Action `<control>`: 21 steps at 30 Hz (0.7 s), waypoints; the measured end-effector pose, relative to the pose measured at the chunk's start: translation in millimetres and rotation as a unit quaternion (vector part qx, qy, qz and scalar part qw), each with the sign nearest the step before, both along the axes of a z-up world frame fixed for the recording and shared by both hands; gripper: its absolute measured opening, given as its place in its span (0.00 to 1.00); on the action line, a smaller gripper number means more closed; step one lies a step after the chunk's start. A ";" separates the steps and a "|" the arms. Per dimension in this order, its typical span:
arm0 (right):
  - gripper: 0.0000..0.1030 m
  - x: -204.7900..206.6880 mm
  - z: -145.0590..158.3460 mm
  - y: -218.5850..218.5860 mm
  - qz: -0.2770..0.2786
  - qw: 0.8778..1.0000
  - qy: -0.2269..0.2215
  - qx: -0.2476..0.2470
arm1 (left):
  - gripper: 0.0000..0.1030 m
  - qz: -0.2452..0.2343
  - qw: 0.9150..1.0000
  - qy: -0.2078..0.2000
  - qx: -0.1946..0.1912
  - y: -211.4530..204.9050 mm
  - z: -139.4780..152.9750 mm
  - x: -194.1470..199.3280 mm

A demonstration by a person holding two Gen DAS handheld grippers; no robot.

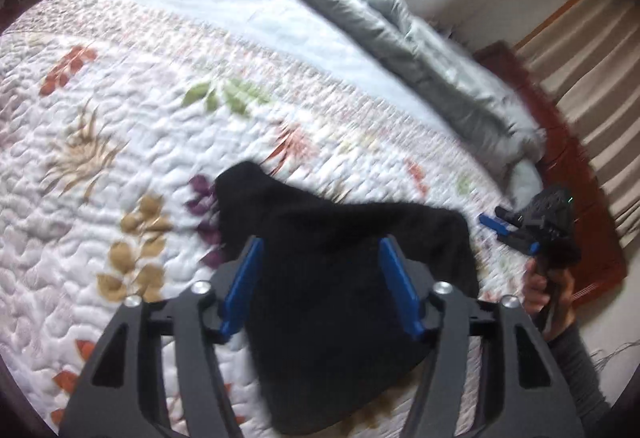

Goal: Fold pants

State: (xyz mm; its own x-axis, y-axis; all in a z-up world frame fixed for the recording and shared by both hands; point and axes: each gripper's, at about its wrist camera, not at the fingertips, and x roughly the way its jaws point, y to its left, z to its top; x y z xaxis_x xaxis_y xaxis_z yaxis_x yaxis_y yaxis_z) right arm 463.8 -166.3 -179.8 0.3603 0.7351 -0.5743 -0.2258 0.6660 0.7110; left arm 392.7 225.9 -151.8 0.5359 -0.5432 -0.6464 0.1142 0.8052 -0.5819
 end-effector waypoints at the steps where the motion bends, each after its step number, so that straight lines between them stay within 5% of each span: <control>1: 0.42 1.6 2.5 10.9 0.010 1.000 -0.001 0.006 | 0.72 -0.001 1.000 -0.005 -0.014 -1.7 2.1 3.7; 7: 0.33 27.0 -54.0 34.4 -0.005 0.998 0.068 0.006 | 0.72 -0.008 0.997 0.031 -0.074 -26.5 -28.9 46.0; 10: 0.00 30.6 -88.1 11.9 -0.026 0.995 0.093 0.008 | 0.72 -0.002 0.996 0.051 -0.071 -33.4 -51.4 55.4; 15: 0.00 24.9 -92.2 4.2 -0.015 0.996 0.087 0.001 | 0.68 0.006 0.994 0.058 -0.090 -26.7 -67.6 53.4; 21: 0.14 -16.3 -29.0 2.1 0.009 0.998 0.027 0.048 | 0.86 0.023 0.997 0.021 -0.066 -13.2 -24.4 8.4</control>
State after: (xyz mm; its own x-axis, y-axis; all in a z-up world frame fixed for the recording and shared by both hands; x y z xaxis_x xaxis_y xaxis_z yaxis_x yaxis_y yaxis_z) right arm 447.5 -164.1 -208.8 0.3164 0.7943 -0.5186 -0.1969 0.5898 0.7831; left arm 401.1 212.6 -176.1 0.5366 -0.6009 -0.5924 0.0523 0.7244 -0.6874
